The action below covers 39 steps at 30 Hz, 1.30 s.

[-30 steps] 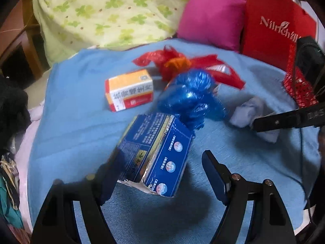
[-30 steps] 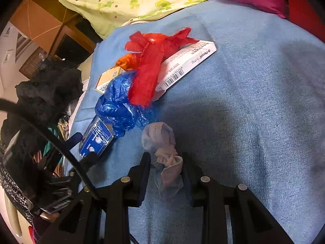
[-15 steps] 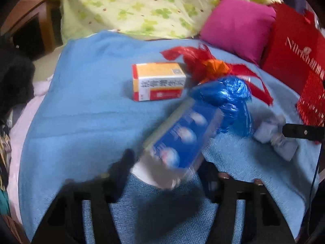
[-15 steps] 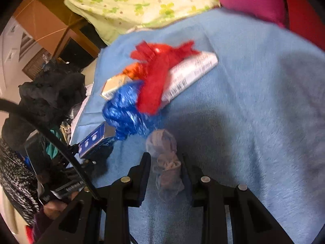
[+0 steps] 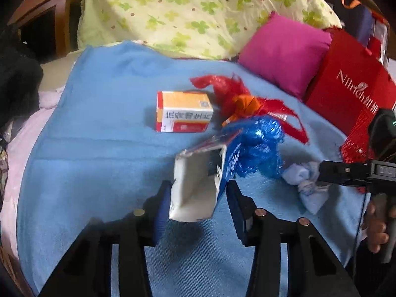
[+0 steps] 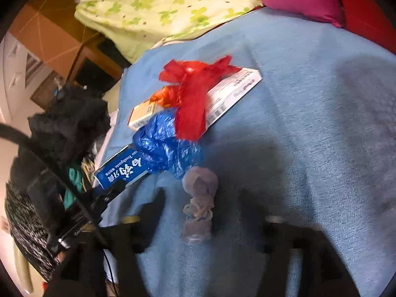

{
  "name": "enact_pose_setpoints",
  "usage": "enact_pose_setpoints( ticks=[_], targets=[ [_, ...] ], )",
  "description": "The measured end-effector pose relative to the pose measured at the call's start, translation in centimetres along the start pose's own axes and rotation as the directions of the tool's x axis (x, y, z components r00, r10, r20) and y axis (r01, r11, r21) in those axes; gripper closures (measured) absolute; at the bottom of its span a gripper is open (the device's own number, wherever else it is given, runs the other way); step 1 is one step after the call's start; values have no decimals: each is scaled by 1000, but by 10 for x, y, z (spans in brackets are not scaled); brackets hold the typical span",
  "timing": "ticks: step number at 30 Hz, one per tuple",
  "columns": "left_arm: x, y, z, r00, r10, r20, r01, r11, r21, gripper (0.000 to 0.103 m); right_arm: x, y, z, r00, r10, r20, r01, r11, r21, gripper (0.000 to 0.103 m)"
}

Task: Collect trash
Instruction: 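Lift the blue box with the left tool while the right tool lifts the grey cloth, then drop the grey cloth into the basket with the right tool while the left drops the blue box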

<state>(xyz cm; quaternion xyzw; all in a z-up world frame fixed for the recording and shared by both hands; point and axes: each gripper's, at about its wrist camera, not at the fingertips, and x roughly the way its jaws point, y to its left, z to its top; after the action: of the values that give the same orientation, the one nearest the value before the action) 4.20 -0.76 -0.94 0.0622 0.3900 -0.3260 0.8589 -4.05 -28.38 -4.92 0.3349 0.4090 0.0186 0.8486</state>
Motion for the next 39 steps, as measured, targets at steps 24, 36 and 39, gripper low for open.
enact_pose_setpoints(
  ticks=[24, 36, 39],
  targets=[
    [-44, -35, -23, 998, -49, 50, 50, 999, -17, 64, -33, 39, -10, 989, -55, 134, 81, 977, -197, 76],
    [-55, -70, -25, 979, -163, 121, 171, 984, -60, 64, -148, 26, -28, 917, 3, 398, 105, 963, -248, 76],
    [-56, -83, -22, 972, -185, 147, 198, 977, -76, 64, -176, 15, -30, 882, 18, 472, 106, 966, -236, 76]
  ],
)
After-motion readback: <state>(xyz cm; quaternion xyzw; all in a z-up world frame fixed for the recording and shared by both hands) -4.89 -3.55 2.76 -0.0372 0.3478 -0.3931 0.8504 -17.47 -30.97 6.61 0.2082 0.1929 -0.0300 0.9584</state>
